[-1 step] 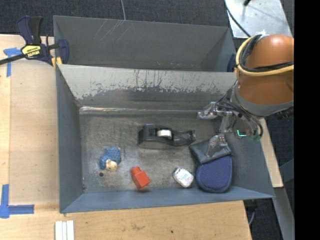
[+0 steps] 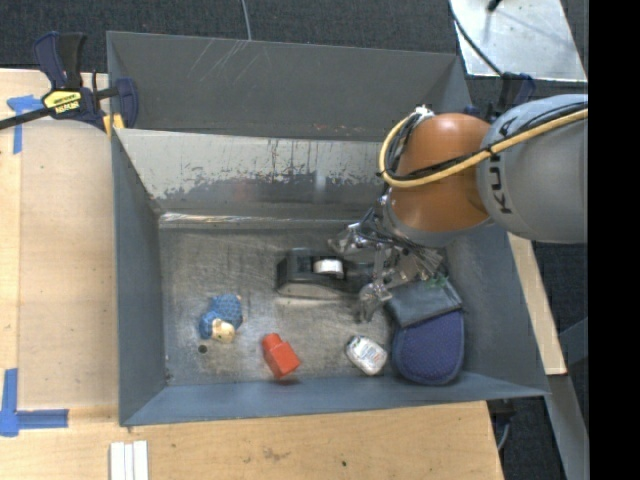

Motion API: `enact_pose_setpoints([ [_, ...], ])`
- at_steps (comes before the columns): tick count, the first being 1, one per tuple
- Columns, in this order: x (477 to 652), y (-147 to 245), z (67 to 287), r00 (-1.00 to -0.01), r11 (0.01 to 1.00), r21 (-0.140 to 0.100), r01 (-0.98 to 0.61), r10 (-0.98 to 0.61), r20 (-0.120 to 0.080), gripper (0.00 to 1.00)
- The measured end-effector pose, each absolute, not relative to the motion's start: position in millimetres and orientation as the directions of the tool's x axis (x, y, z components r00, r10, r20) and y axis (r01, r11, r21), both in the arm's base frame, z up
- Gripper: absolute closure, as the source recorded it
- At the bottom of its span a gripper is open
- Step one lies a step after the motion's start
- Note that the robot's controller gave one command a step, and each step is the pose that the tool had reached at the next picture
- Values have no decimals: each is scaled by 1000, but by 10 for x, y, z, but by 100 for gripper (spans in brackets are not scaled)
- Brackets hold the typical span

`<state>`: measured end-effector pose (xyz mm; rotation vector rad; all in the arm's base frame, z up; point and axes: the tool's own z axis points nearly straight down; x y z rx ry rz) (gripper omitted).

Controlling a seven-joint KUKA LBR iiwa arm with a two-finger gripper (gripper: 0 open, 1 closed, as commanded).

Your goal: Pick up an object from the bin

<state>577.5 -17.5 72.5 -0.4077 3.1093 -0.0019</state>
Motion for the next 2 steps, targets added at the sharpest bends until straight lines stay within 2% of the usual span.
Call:
enact_pose_setpoints([
  [1,5560,-237,759,-727,727,-14,-686,-687,-21,0],
  [2,5572,-227,775,-727,728,-15,-686,-686,-25,100],
])
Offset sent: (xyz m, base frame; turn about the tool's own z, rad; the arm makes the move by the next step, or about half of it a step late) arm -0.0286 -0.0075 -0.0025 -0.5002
